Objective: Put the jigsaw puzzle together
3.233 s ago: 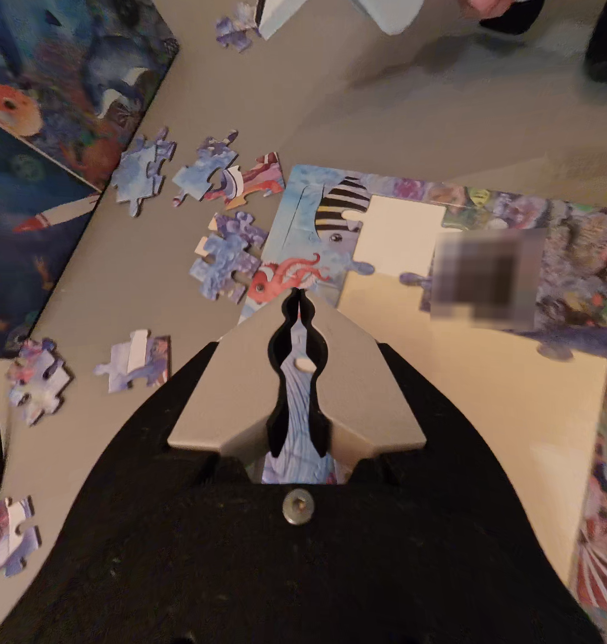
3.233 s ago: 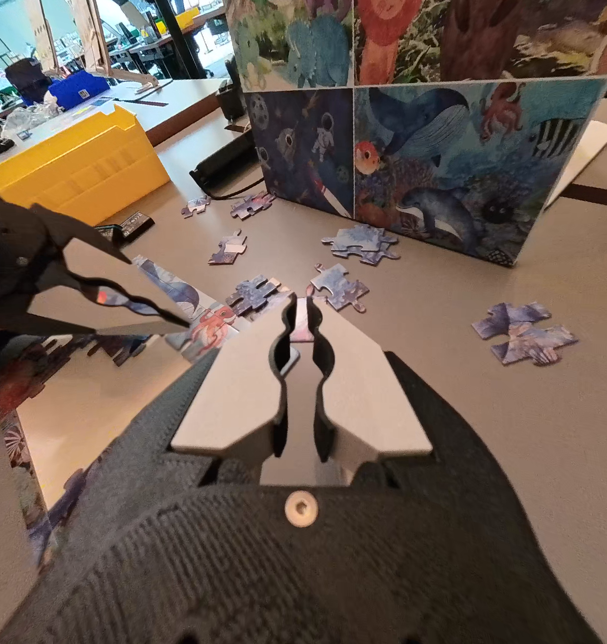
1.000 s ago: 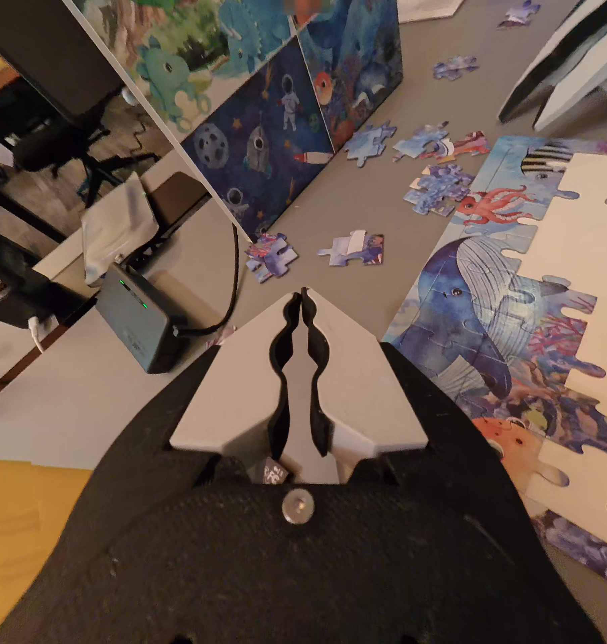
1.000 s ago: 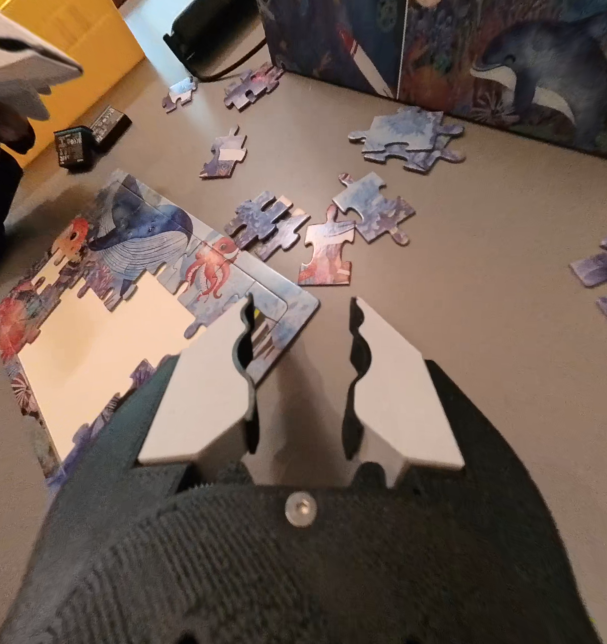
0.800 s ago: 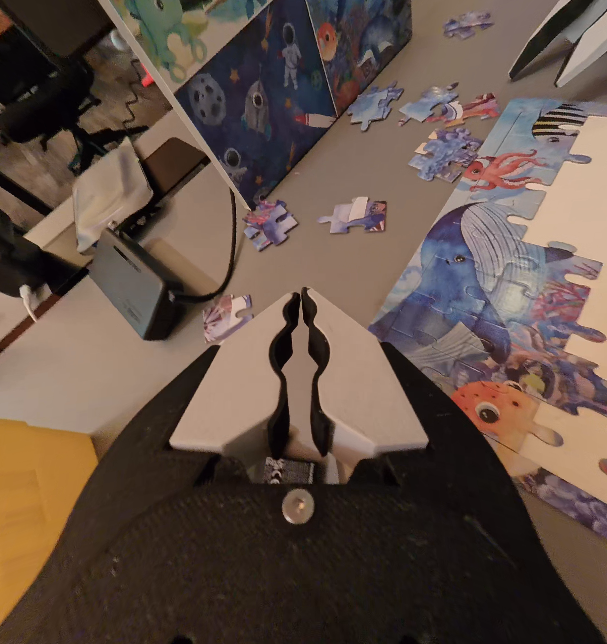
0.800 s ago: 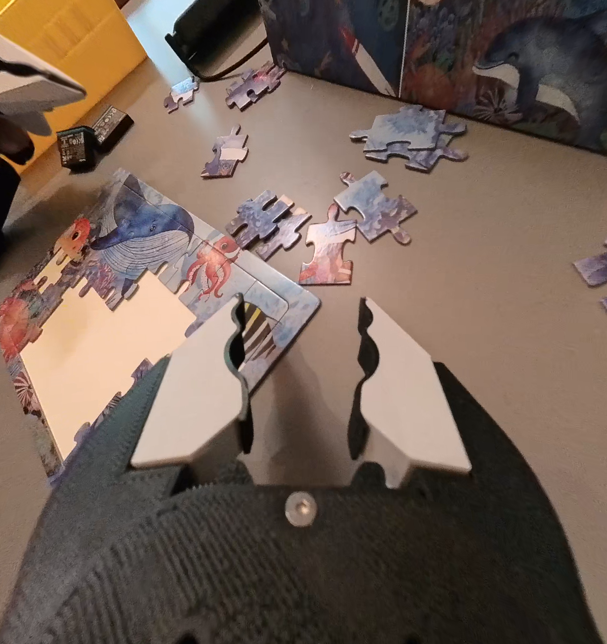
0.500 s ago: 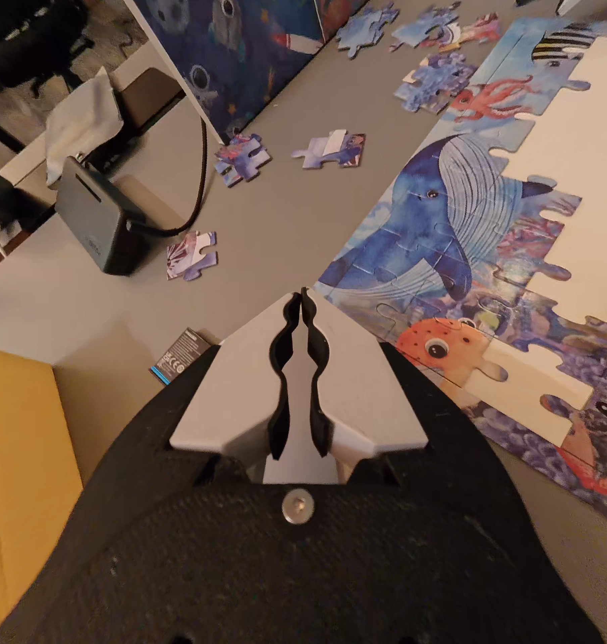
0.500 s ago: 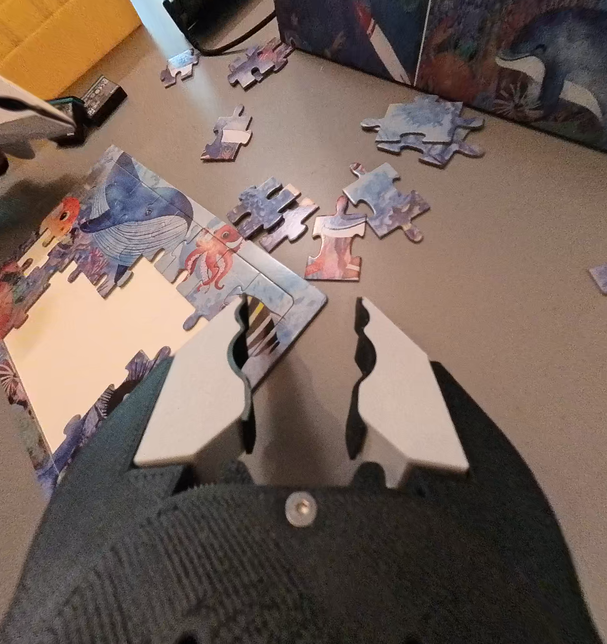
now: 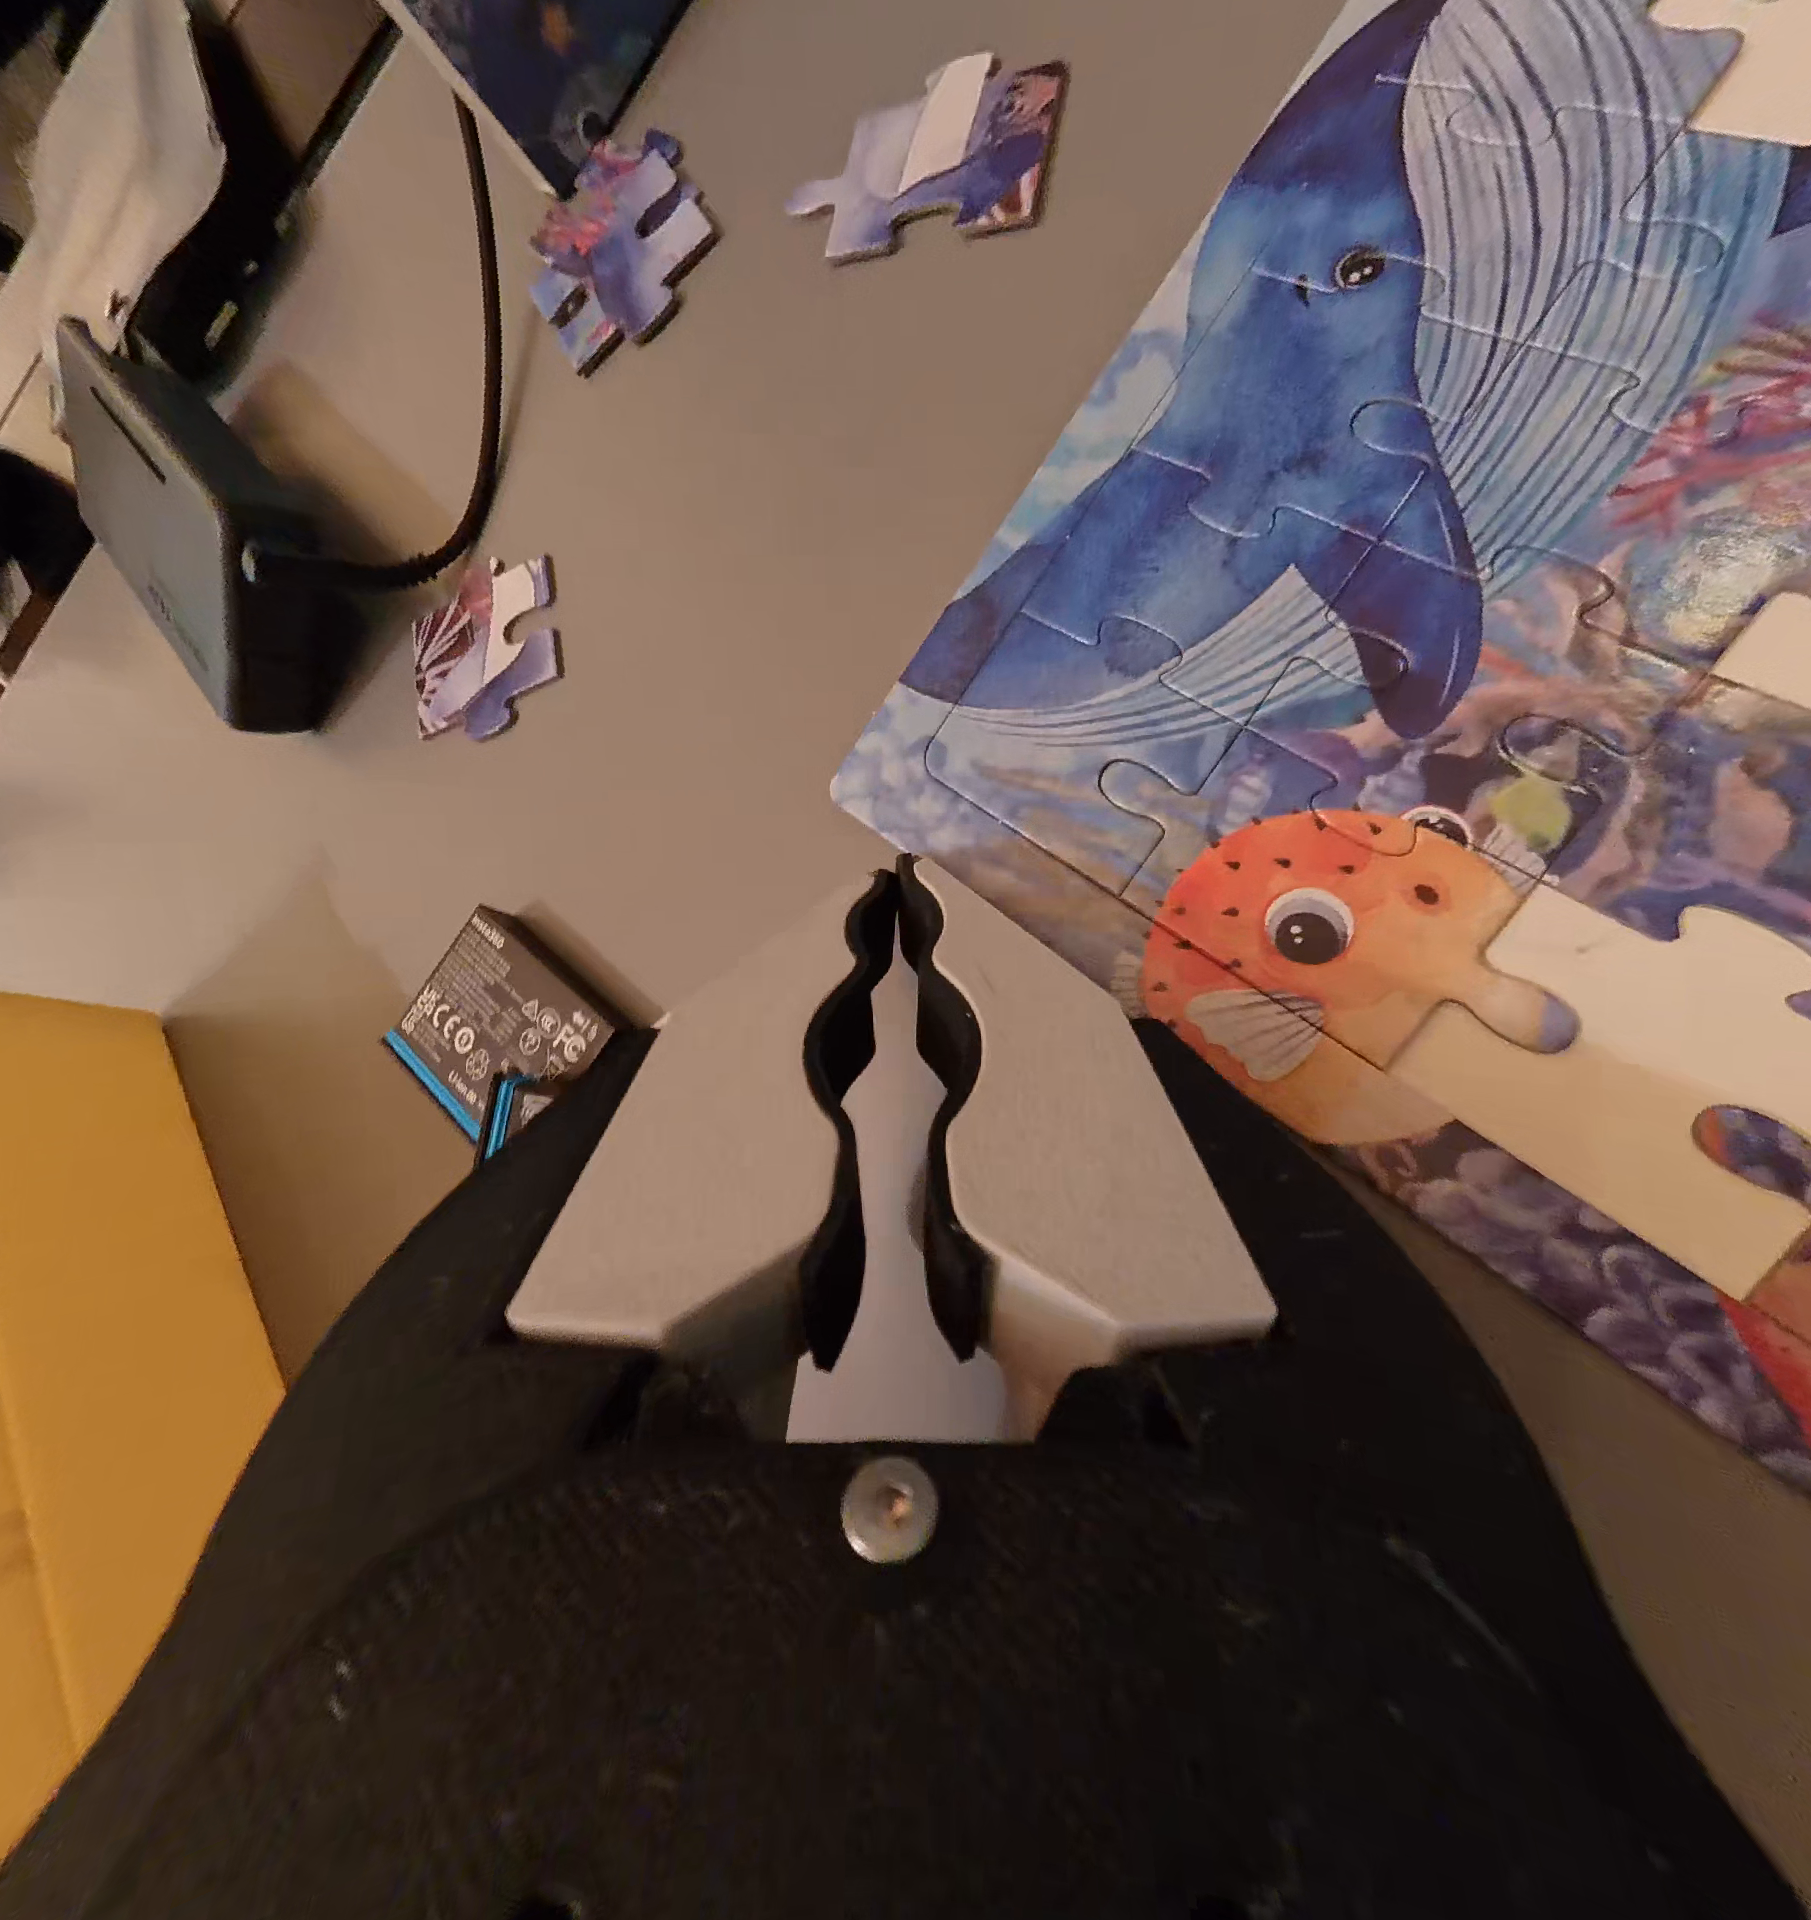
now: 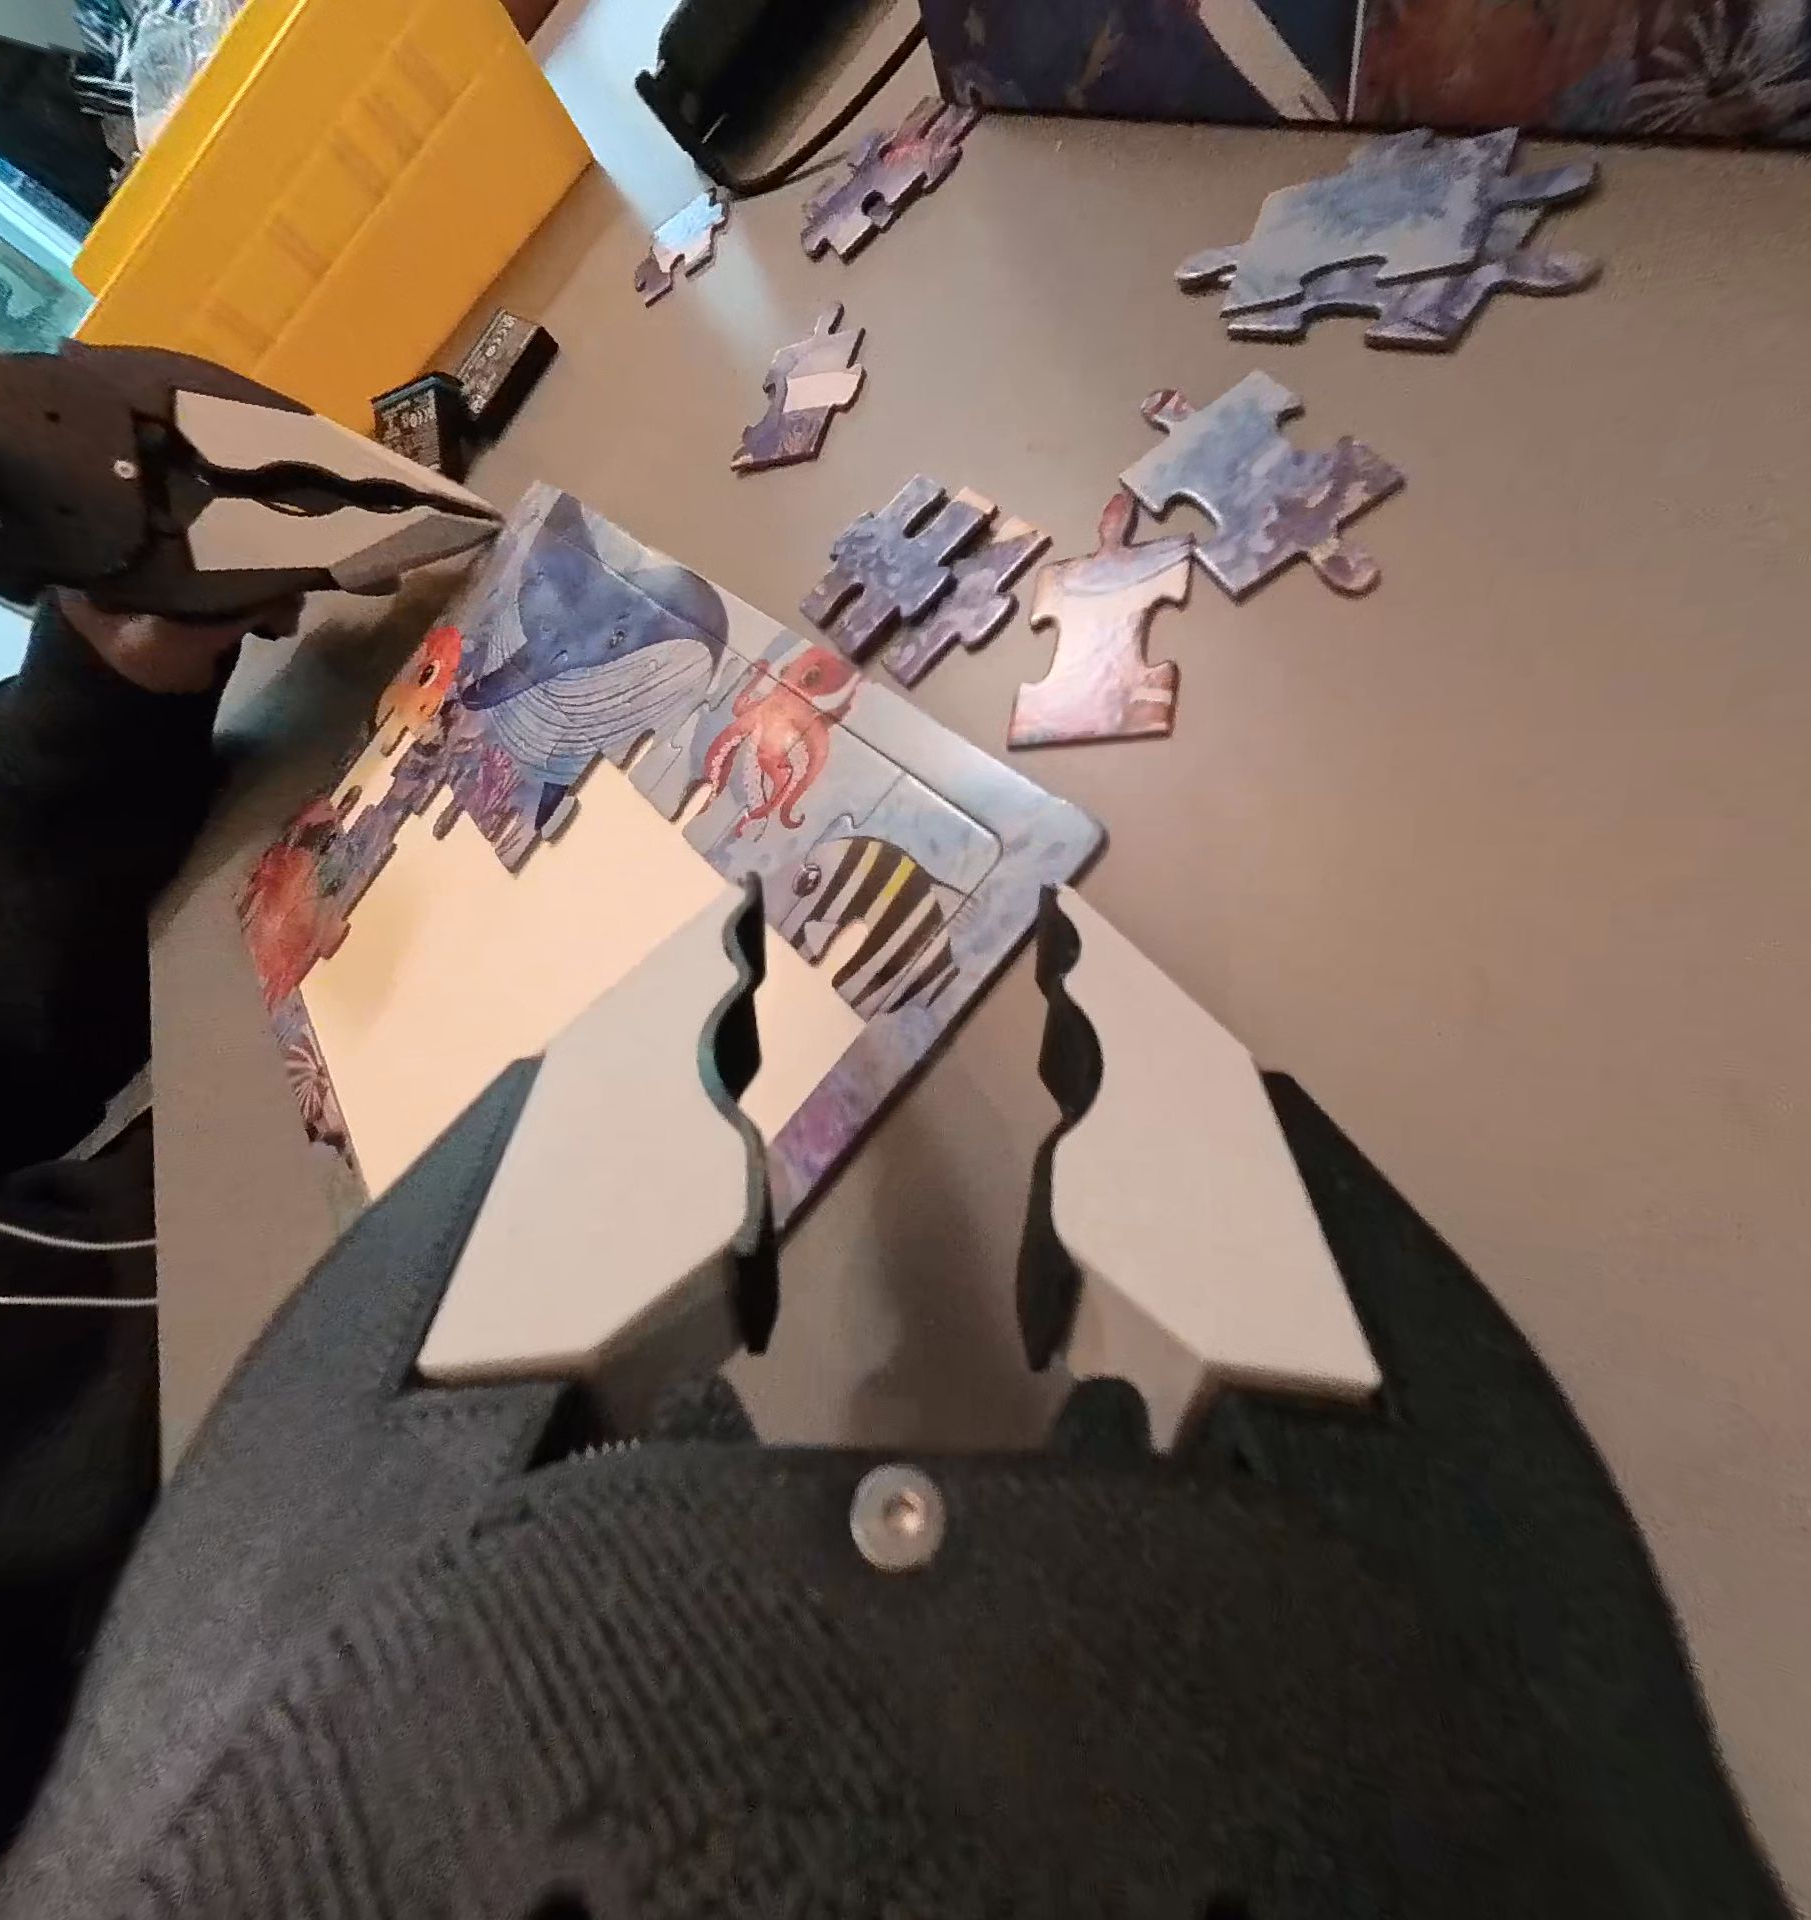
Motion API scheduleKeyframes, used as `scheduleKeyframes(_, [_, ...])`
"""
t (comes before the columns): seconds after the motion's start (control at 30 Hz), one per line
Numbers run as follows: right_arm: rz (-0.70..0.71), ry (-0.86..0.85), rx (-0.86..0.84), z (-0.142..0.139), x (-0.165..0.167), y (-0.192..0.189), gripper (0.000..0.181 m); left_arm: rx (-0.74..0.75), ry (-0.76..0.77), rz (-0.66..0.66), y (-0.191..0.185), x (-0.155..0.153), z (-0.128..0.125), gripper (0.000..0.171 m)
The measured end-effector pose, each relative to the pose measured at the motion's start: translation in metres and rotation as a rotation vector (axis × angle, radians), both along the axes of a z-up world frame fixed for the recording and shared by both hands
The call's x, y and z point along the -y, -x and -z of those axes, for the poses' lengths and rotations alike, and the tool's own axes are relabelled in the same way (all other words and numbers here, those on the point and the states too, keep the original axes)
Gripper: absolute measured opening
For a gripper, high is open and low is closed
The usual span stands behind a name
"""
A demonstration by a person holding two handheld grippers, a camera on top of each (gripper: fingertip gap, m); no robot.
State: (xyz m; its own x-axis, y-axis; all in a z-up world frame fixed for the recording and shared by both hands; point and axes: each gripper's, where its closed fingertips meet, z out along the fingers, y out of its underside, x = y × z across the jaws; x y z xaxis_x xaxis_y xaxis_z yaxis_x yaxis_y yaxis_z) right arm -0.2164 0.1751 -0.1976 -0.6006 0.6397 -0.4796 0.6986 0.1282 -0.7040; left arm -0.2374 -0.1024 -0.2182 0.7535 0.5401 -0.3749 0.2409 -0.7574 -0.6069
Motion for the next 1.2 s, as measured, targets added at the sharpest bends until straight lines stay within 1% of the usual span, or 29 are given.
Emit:
scheduleKeyframes(0.13, [0.027, -0.011, 0.021, 0.003, -0.019, -0.010, 0.038, -0.009, -0.030, 0.019, 0.008, -0.016, 0.000, 0.000])
scheduleKeyframes(0.2, [0.018, -0.033, 0.024, 0.006, -0.032, -0.021, 0.027, -0.011, -0.037, 0.052, 0.010, -0.027, 0.001, 0.000])
scheduleKeyframes(0.27, [0.009, -0.054, 0.001, 0.005, -0.044, -0.027, 0.023, 0.002, -0.054, 0.081, 0.007, -0.040, 0.001, 0.000])
scheduleKeyframes(0.4, [0.058, 0.009, -0.104, -0.015, -0.059, -0.019, 0.024, 0.023, -0.065, 0.144, -0.003, -0.061, 0.000, 0.000])
scheduleKeyframes(0.47, [0.064, -0.002, -0.195, -0.026, -0.061, -0.011, 0.021, 0.036, -0.034, 0.131, -0.002, -0.058, -0.001, 0.000])
scheduleKeyframes(0.53, [0.059, -0.065, -0.300, -0.034, -0.066, 0.002, 0.014, 0.006, -0.054, 0.118, 0.006, -0.056, -0.015, 0.000])
scheduleKeyframes(0.6, [0.056, -0.125, -0.367, -0.040, -0.070, 0.017, 0.013, 0.018, -0.151, 0.142, 0.013, -0.065, -0.035, 0.000])
scheduleKeyframes(0.63, [0.051, -0.135, -0.391, -0.043, -0.069, 0.023, 0.011, 0.053, -0.211, 0.181, 0.013, -0.075, -0.044, 0.000])
scheduleKeyframes(0.73, [0.019, -0.138, -0.431, -0.046, -0.053, 0.034, 0.003, 0.203, -0.362, 0.327, 0.005, -0.119, -0.056, 0.000])
scheduleKeyframes(0.8, [-0.064, -0.188, -0.410, -0.036, -0.035, 0.024, 0.000, 0.281, -0.421, 0.413, -0.005, -0.152, -0.056, 0.000])
scheduleKeyframes(0.83, [-0.101, -0.240, -0.410, -0.029, -0.027, 0.017, 0.000, 0.296, -0.422, 0.447, -0.009, -0.167, -0.054, 0.000])
scheduleKeyframes(0.93, [-0.200, -0.379, -0.439, -0.005, -0.004, -0.004, 0.000, 0.302, -0.364, 0.534, -0.024, -0.199, -0.046, 0.000])
scheduleKeyframes(1.0, [-0.259, -0.443, -0.449, 0.004, 0.013, -0.010, 0.000, 0.313, -0.301, 0.589, -0.036, -0.214, -0.035, 0.000])
scheduleKeyframes(1.1, [-0.337, -0.422, -0.438, 0.001, 0.042, -0.014, 0.000, 0.299, -0.151, 0.633, -0.040, -0.223, -0.014, 0.000])
scheduleKeyframes(1.13, [-0.360, -0.401, -0.423, 0.001, 0.049, -0.017, 0.000, 0.287, -0.127, 0.642, -0.040, -0.223, -0.012, 0.000])
scheduleKeyframes(1.2, [-0.397, -0.384, -0.403, 0.004, 0.059, -0.023, 0.000, 0.254, -0.133, 0.662, -0.040, -0.221, -0.016, 0.000])
